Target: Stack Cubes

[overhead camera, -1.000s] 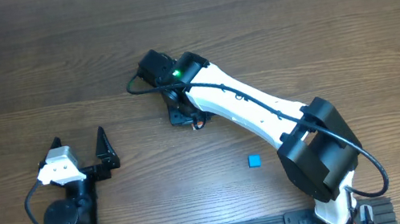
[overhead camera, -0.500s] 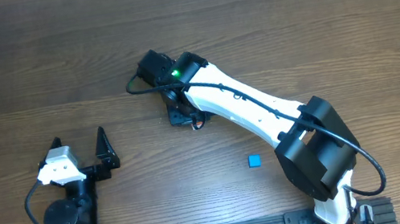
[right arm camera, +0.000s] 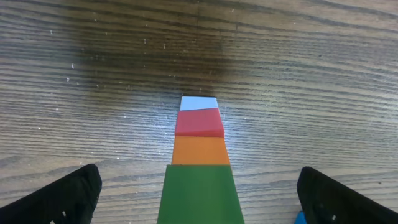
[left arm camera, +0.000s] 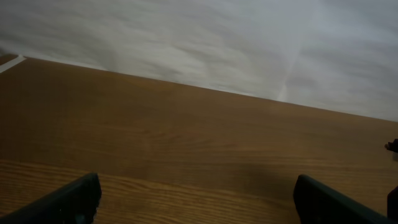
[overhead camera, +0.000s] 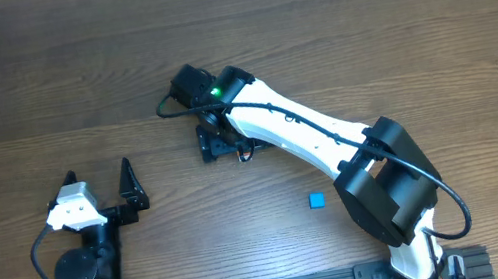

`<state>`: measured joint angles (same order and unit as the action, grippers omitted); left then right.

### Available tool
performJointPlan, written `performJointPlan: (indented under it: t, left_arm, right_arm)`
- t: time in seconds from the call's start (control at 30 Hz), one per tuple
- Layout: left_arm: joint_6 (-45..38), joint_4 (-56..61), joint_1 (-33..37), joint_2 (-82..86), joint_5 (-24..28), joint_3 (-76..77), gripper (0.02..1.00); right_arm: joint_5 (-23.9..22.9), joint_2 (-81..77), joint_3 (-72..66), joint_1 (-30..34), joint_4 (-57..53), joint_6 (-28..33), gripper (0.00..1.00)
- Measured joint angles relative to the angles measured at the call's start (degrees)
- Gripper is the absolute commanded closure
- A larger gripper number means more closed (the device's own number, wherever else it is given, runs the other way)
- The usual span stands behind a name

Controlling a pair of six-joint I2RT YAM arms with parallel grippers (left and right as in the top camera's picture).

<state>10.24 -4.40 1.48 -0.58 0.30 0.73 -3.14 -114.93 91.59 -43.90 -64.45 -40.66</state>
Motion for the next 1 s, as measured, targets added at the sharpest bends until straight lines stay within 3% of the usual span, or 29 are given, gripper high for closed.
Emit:
performJointPlan:
  t: [0.37, 0.67, 1.0]
  left_arm:
    - [0.0, 0.0, 0.0, 0.0, 0.0, 0.0, 0.018]
    - [0.0, 0.0, 0.0, 0.0, 0.0, 0.0, 0.018]
    - [0.0, 0.0, 0.0, 0.0, 0.0, 0.0, 0.018]
  right_arm:
    - [-0.04, 2.99, 0.13, -0.76, -2.95, 1.6, 0.007]
    - [-0.57, 17.44, -0.09, -6.84, -14.75, 1.64, 0.009]
    - [-1.81, 27.85, -21.77, -8.41, -6.84, -3.08, 0.009]
